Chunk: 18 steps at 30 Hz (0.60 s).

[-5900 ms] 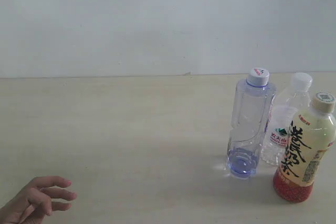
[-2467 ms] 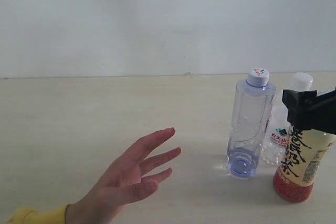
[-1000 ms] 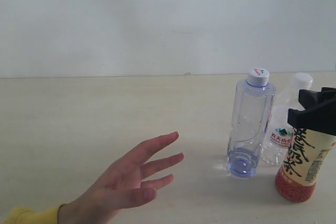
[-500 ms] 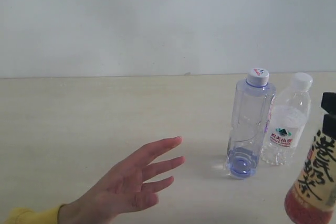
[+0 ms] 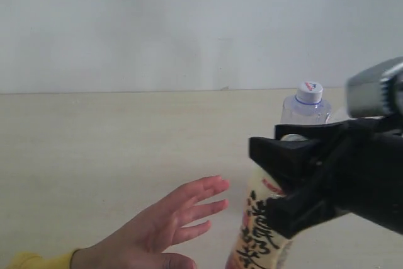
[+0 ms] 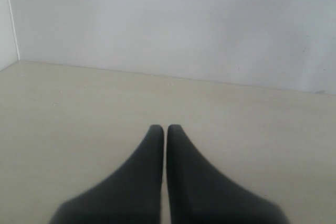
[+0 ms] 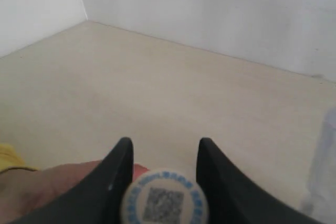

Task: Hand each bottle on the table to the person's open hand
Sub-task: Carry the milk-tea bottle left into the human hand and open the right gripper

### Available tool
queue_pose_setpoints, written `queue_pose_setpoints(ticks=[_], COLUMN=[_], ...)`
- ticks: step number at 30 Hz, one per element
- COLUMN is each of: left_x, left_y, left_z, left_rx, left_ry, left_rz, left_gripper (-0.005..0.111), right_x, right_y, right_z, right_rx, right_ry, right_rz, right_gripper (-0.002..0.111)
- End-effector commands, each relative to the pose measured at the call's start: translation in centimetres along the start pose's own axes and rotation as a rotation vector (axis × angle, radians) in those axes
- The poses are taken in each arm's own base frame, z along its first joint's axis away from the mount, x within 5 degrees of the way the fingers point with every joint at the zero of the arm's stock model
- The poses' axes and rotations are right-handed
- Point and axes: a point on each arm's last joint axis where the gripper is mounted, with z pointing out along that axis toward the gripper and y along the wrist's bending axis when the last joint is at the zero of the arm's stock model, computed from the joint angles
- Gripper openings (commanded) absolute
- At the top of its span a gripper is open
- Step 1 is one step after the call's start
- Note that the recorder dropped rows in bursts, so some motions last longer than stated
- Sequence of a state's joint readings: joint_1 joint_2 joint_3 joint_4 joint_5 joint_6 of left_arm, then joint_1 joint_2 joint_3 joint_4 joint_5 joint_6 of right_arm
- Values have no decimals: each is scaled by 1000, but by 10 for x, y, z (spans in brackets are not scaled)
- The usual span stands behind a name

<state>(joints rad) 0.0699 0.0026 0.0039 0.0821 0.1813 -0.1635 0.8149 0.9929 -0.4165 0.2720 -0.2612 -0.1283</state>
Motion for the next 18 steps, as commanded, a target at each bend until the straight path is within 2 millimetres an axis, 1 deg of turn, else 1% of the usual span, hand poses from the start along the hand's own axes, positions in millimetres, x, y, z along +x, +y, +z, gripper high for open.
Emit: queue_pose_setpoints(ticks=[1, 3, 5, 8, 11, 16, 18], left_x=[-2, -2, -2, -2, -2, -2, -2], left_y=[0, 0, 0, 0, 0, 0, 0], left_z=[0, 0, 0, 0, 0, 0, 0], left_rx=[-2, -2, -2, -2, -2, -2, -2], left_ry=[-9, -9, -9, -9, -9, -9, -9], left_rz=[6, 6, 6, 6, 6, 6, 6], left_gripper=[4, 4, 4, 4, 4, 4, 4], right_x=[-12, -19, -26, -36, -44, -46, -46], right_y=[13, 18, 22, 30, 35, 36, 36], right_z=[36, 51, 63, 74, 79, 81, 81], right_rx=[-21, -33, -53, -103, -150, -159, -158], right_ry=[-42, -41, -52, -75, -111, -126, -124], right_rz=[-15, -27, -32, -24, -19, -15, -15], right_gripper=[-1, -1, -1, -1, -1, 0, 2])
